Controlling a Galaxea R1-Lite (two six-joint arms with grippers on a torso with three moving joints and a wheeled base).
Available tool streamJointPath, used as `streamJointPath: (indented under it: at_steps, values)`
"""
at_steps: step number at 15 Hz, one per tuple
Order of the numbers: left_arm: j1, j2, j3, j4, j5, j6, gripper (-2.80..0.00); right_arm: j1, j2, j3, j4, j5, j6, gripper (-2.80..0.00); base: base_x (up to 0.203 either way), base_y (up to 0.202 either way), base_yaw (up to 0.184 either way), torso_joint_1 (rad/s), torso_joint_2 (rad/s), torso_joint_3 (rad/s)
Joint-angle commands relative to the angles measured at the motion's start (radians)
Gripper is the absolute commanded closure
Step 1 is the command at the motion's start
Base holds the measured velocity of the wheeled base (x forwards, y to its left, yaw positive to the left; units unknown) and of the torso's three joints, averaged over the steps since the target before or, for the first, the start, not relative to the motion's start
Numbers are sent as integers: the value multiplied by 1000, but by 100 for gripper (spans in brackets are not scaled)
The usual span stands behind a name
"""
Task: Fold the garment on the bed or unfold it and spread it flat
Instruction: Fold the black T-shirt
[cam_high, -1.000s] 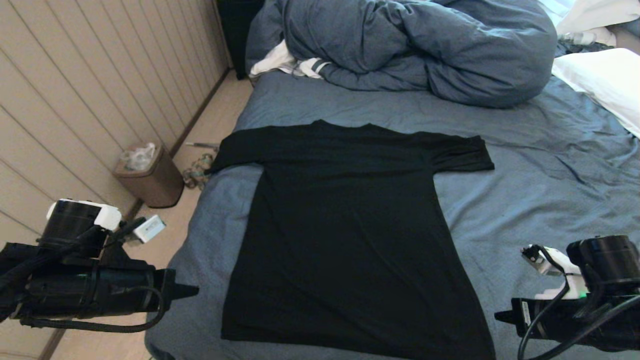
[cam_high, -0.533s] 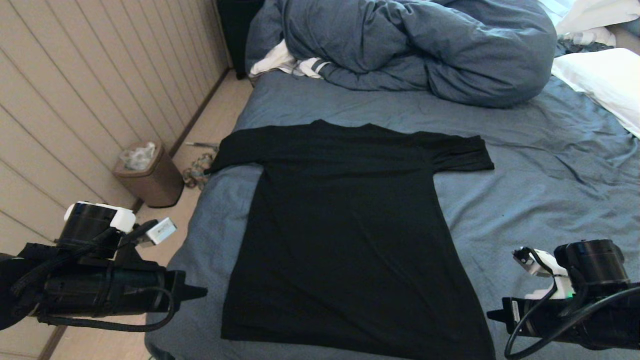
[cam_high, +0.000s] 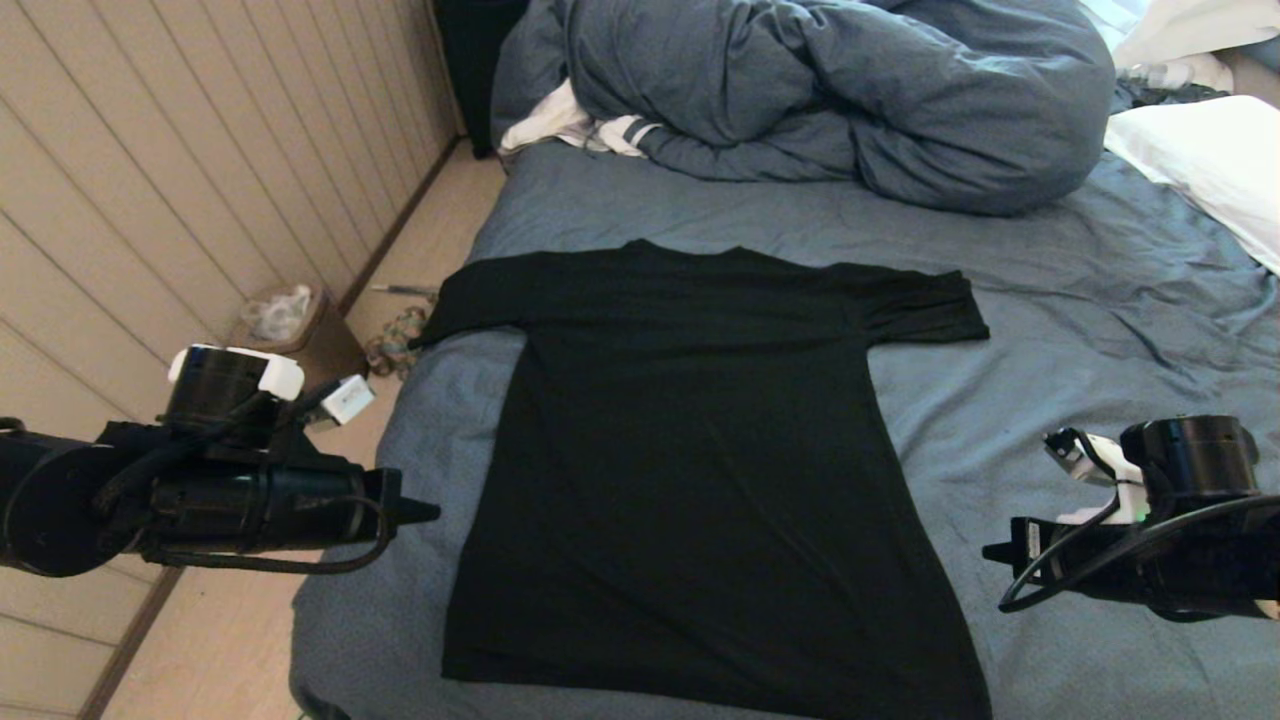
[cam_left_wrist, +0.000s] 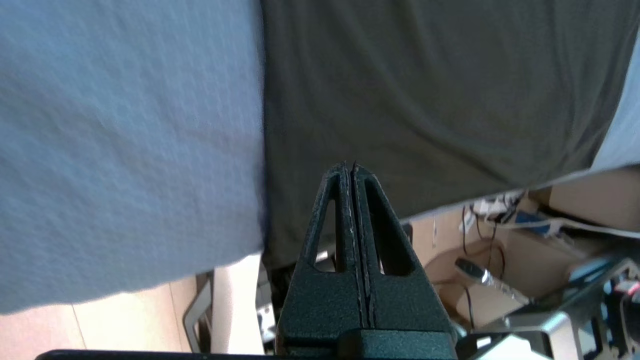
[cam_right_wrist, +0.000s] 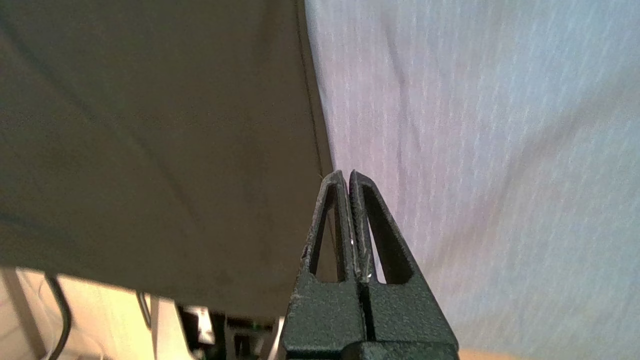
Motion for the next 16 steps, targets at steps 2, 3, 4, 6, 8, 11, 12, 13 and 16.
streamJointPath:
  at_steps: [2, 3, 4, 6, 8, 11, 12, 13, 16]
  values:
    - [-1, 18, 66, -9, -7, -1, 0, -1, 11, 59, -7, 6, -6, 0, 0, 0, 0, 0, 0, 0]
    - [-1, 34, 90, -30, -8, -2, 0, -2, 33, 76, -10, 8, -9, 0, 0, 0, 0, 0, 0, 0]
    - [-1, 45, 111, -74, -9, -2, 0, -5, 53, 89, -12, 10, -11, 0, 0, 0, 0, 0, 0, 0]
    - [-9, 62, 136, -144, -8, -8, 0, -5, 60, 115, -13, 21, -11, 0, 0, 0, 0, 0, 0, 0]
    - [-13, 66, 136, -152, -9, -10, 0, -5, 68, 130, -13, 27, -11, 0, 0, 0, 0, 0, 0, 0]
    - [-18, 68, 132, -153, -11, -12, 0, -1, 99, 154, -54, 39, -13, -280, 0, 0, 0, 0, 0, 0]
    - [-18, 72, 131, -154, -11, -12, 0, -1, 115, 165, -88, 46, -13, -280, 0, 0, 0, 0, 0, 0]
    - [-18, 72, 130, -156, -11, -10, 0, 1, 138, 179, -132, 50, -14, -280, 0, 0, 0, 0, 0, 0]
    - [-18, 73, 128, -161, -10, -9, 0, 15, 194, 223, -241, 53, -18, -280, 0, 0, 0, 0, 0, 0]
